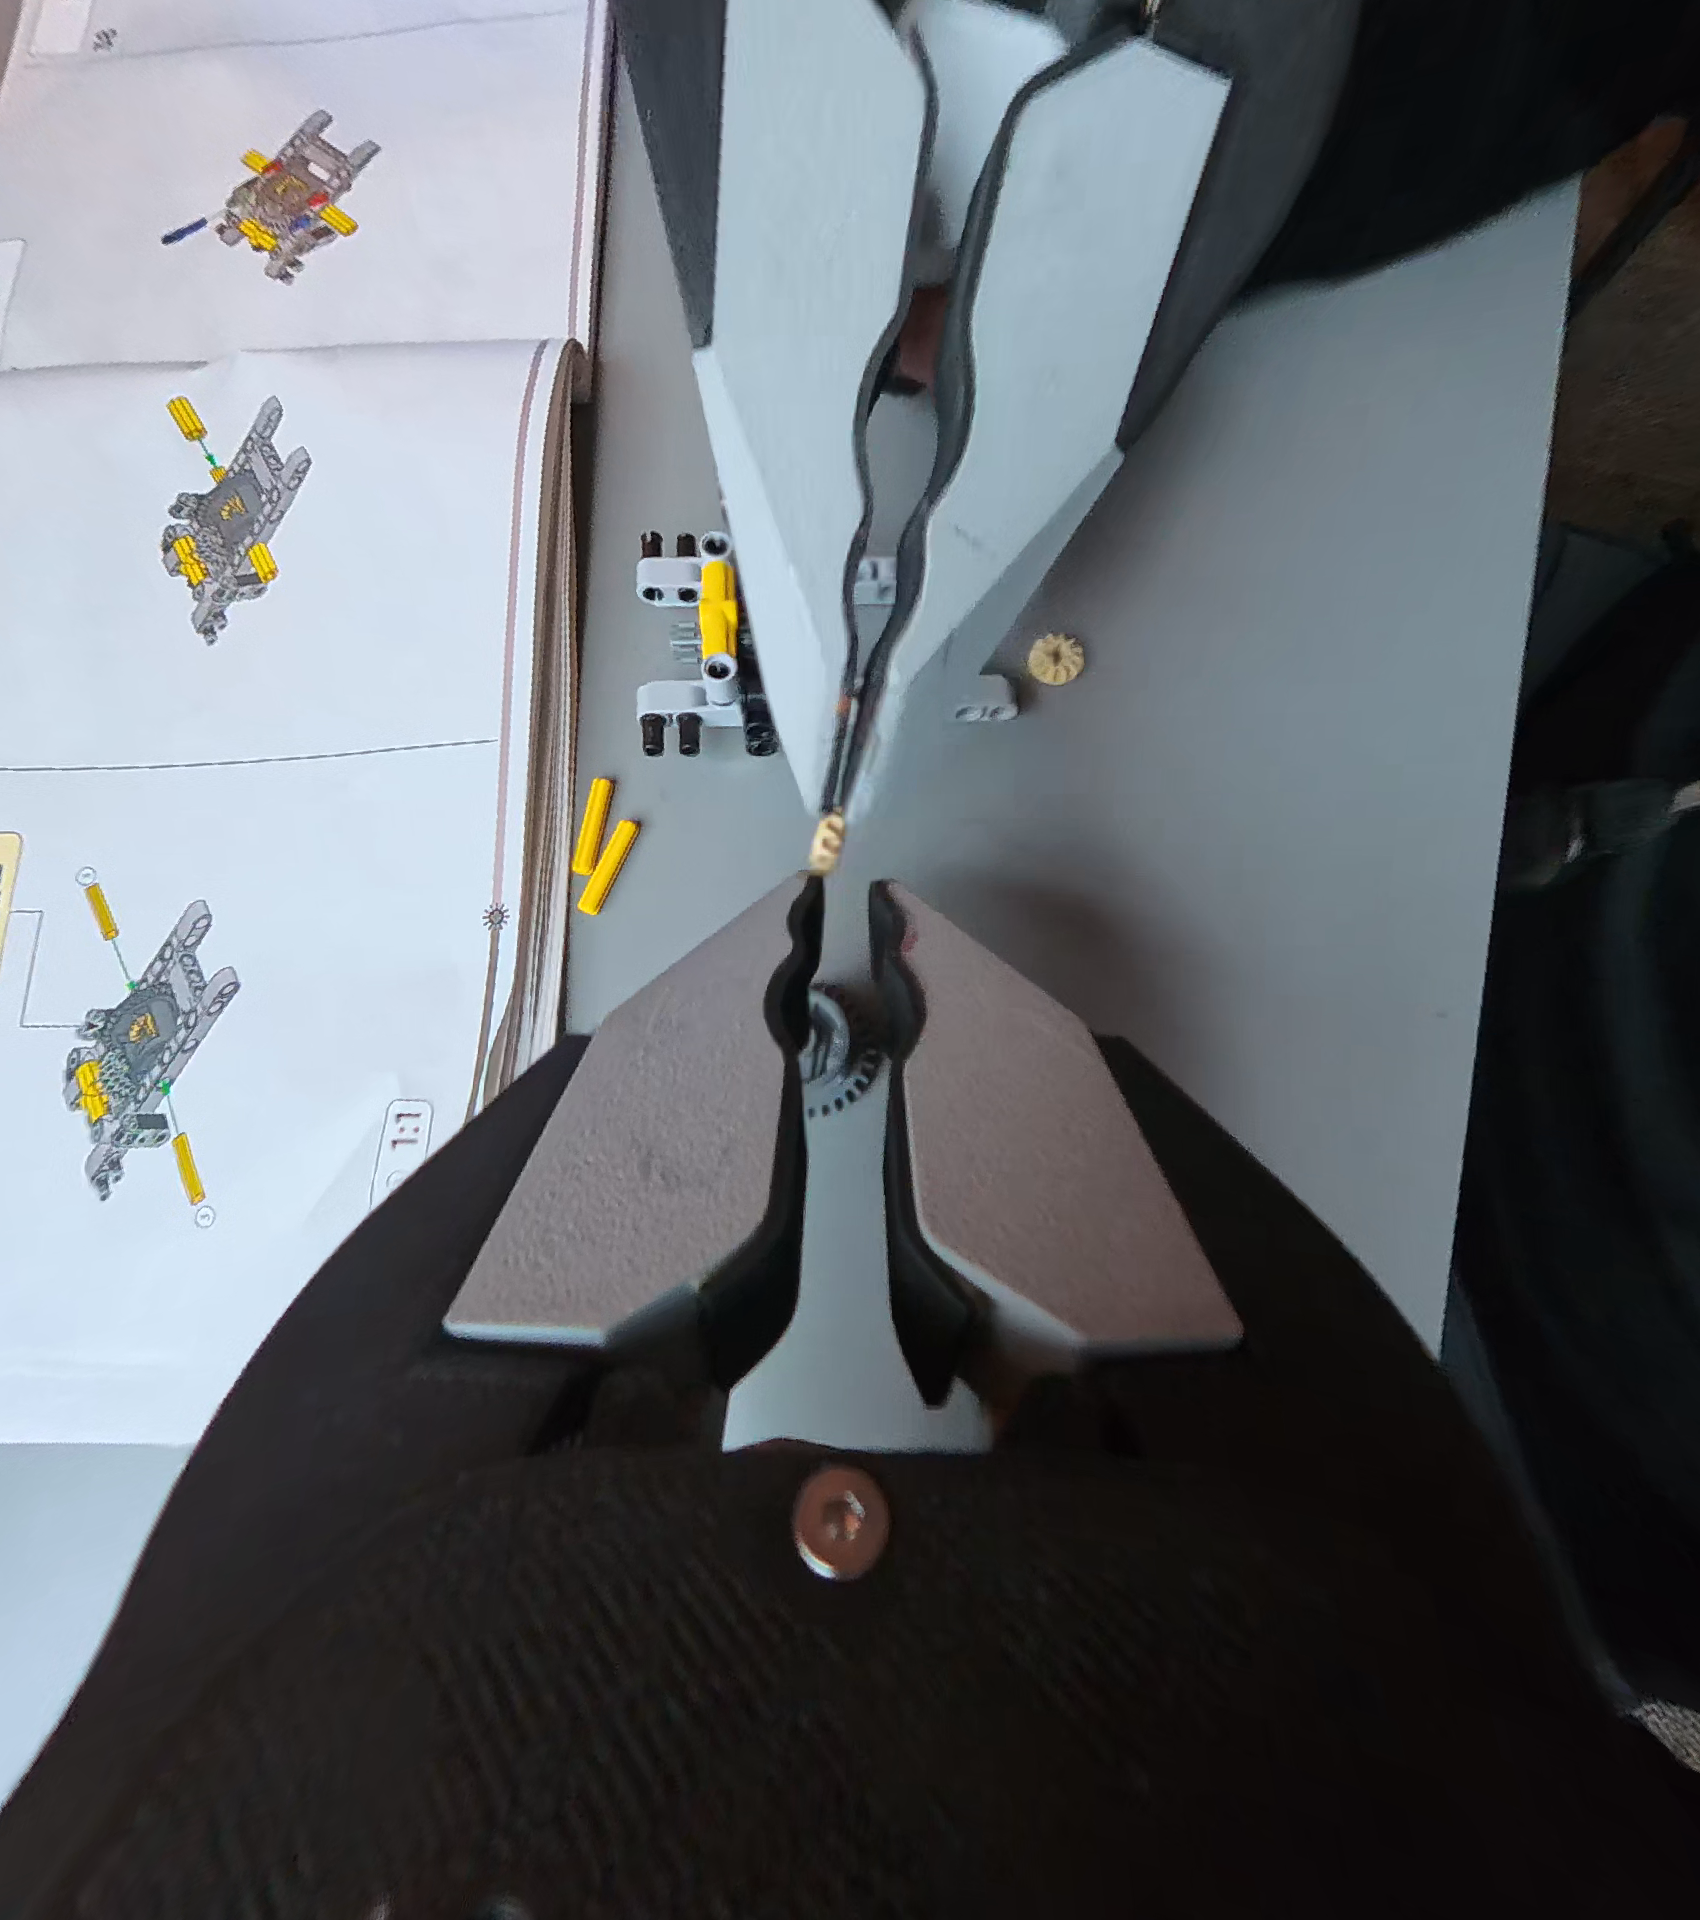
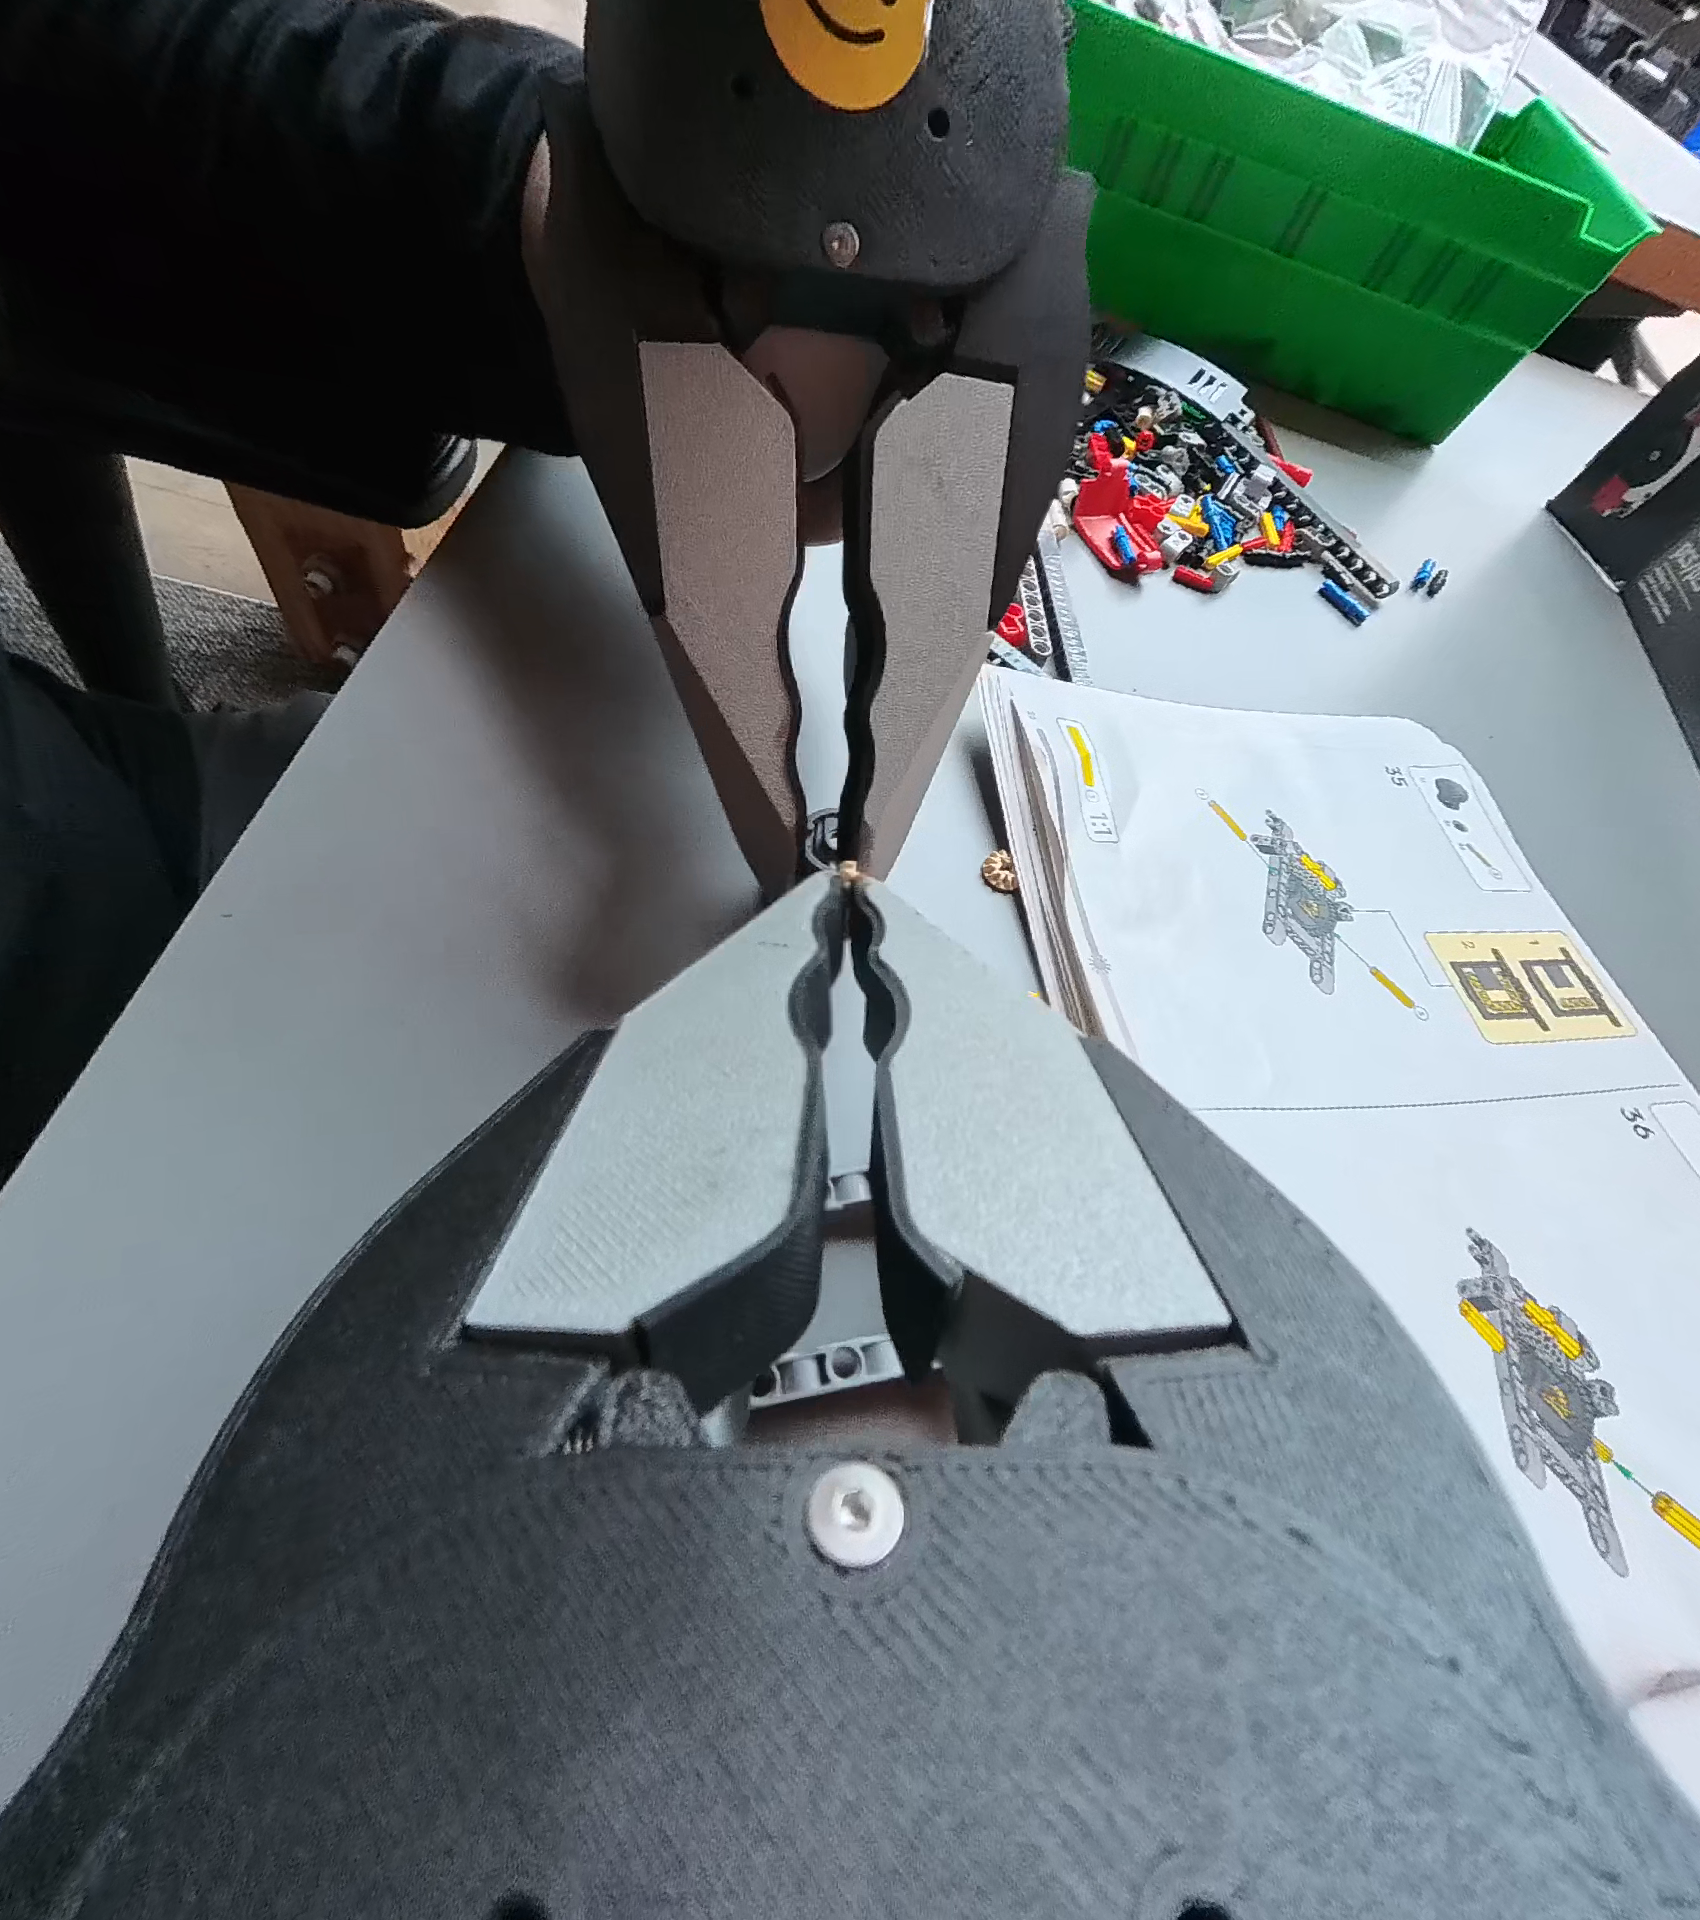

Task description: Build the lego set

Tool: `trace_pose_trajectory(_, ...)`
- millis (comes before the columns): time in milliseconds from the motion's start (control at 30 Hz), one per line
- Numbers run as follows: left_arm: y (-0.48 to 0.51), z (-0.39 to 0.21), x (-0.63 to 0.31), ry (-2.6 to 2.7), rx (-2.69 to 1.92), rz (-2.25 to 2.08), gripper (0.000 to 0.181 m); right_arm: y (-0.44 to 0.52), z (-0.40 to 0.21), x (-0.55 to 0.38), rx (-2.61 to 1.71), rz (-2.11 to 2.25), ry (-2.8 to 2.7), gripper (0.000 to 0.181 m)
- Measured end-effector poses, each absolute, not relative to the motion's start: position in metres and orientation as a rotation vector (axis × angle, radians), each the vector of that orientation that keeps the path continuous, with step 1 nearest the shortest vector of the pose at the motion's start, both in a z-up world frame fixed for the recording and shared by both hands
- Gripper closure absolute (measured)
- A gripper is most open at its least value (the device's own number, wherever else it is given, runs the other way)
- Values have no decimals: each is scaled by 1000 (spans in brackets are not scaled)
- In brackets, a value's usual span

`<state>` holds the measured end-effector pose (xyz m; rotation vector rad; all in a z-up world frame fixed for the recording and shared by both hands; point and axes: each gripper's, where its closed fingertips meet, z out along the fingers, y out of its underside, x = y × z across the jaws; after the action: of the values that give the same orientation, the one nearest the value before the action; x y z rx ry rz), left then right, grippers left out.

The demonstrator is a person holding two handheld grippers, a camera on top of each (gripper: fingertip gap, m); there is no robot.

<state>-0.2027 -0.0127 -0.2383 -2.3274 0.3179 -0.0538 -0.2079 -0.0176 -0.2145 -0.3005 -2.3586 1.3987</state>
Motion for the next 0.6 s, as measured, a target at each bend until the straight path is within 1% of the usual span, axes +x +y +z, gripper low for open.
trace_pose_trajectory(33,-13,-238,-204,325,-2331,-41,181,-17,-212,-208,-309,1415,-2351,181)
trace_pose_trajectory(133,-9,-235,-202,317,-2301,-39,181,-16,-210,-209,-336,1453,-2349,181)
trace_pose_trajectory(333,-12,-241,-214,239,-2350,-18,181,0,-226,-220,-383,1308,-2387,181)
trace_pose_trajectory(500,-21,-234,-224,236,-2353,58,181,8,-224,-223,-425,1325,-2379,181)
trace_pose_trajectory(533,-23,-231,-224,229,-2347,33,178,11,-225,-224,-428,1315,-2374,181)
trace_pose_trajectory(600,-28,-228,-219,206,-2350,-78,158,17,-225,-226,-437,1291,-2360,181)
